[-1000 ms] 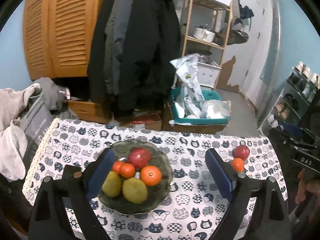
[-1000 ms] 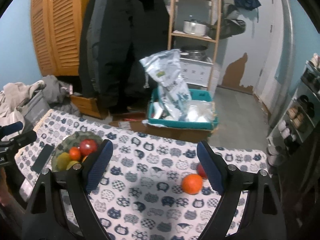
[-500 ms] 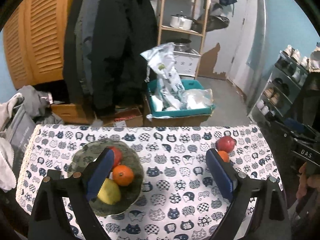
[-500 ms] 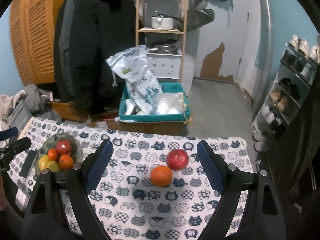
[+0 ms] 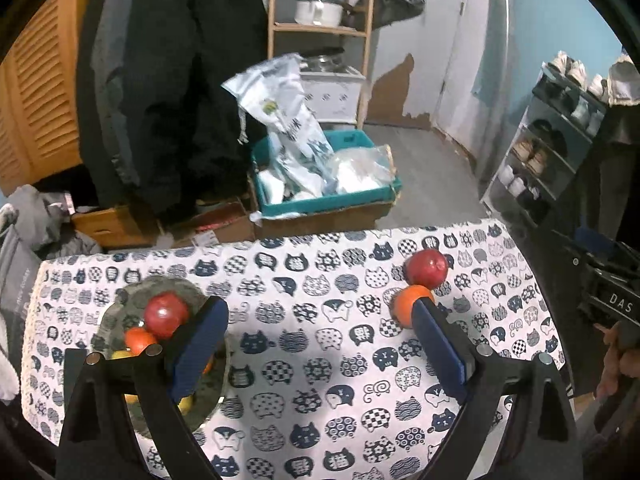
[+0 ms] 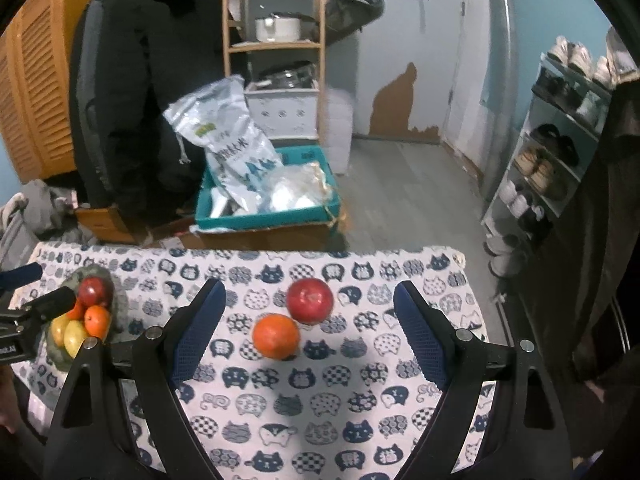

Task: Organize fruits
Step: 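Lower both tools over the orange and red apple on the cloth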

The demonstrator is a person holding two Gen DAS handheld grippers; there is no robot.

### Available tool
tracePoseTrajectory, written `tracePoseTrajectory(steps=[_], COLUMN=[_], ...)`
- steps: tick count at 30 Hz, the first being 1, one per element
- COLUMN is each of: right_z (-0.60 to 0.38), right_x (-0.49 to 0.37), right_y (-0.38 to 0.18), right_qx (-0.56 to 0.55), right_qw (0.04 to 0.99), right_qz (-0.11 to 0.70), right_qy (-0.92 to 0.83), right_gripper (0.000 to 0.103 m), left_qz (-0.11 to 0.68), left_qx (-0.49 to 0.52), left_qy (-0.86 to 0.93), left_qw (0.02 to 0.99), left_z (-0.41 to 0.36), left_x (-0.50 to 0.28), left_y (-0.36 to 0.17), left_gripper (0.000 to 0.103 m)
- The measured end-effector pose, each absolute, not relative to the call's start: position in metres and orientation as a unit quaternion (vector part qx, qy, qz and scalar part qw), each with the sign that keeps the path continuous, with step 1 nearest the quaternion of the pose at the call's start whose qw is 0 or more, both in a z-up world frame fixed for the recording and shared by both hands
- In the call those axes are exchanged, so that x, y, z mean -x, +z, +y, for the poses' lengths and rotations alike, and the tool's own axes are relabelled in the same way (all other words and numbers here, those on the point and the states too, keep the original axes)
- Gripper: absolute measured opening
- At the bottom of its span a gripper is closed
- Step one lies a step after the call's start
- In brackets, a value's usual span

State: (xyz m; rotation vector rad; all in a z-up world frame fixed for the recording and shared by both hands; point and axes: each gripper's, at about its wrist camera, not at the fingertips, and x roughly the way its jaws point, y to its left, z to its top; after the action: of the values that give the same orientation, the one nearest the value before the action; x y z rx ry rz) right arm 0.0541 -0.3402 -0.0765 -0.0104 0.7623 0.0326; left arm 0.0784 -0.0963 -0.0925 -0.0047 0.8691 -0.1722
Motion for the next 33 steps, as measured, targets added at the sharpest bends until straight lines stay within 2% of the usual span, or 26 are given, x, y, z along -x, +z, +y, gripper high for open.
tracePoseTrajectory(steps=[10,33], right_z=[-0.376,-0.411], right_x=[-0.073,-0.131], right_y=[-0.128,-0.234], right_qx=[-0.017,-0.022], right_qw=[0.904,0.838], right_qz=[0.427,0.544], right_qy=[-0.021,-0.047], right_gripper=[0.085,0.085], left_qz=[0.475,0.525], left_qx=[0.026,-0.052], left_qy=[-0.096,-0.091], left_qw=[0.875,0.845], left_z=[-0.133,-0.222], left_x=[-0.113,-0.172], left_y=[-0.137,-0.23], left_gripper=[0.094,0.094])
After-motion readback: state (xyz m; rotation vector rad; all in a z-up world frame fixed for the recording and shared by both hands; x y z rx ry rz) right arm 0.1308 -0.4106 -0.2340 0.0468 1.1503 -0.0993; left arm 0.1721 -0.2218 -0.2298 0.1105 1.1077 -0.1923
